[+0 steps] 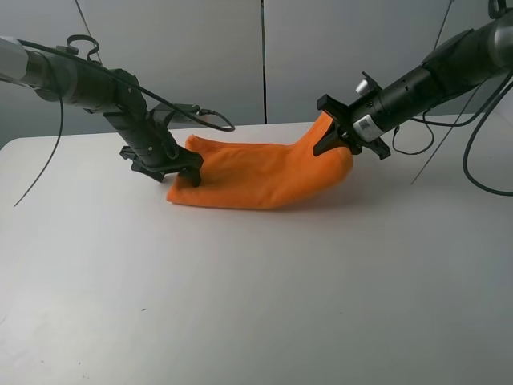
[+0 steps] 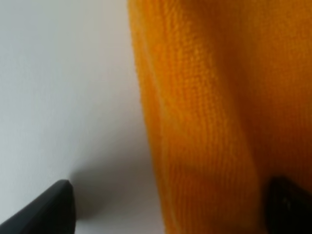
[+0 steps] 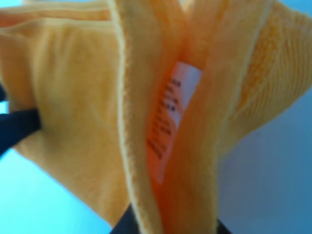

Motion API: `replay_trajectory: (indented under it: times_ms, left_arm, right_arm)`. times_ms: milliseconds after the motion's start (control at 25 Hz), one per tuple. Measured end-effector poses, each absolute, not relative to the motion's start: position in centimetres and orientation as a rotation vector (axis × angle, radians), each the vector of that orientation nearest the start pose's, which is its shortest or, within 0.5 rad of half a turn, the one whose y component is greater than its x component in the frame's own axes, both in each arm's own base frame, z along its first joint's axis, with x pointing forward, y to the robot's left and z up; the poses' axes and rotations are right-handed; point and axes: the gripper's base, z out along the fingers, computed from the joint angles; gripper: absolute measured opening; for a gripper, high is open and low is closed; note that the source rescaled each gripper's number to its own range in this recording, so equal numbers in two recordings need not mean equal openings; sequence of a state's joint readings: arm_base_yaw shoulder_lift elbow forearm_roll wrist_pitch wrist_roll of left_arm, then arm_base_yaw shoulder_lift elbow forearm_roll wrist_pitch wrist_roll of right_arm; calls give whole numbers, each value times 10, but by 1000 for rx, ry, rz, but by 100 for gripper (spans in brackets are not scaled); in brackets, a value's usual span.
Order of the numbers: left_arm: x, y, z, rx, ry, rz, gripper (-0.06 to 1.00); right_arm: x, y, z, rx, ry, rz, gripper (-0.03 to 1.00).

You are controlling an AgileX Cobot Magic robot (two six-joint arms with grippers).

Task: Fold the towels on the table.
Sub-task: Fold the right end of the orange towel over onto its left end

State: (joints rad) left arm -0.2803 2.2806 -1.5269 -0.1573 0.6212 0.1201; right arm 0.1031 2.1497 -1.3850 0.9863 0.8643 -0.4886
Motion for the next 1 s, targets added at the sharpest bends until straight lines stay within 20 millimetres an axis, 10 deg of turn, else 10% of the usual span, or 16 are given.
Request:
replay_trajectory:
  times_ms: [1000]
  left_arm:
    - [430,-132,87,408,2834,-184,100]
  right_arm:
    - [409,177,153,278,2626,1335,4]
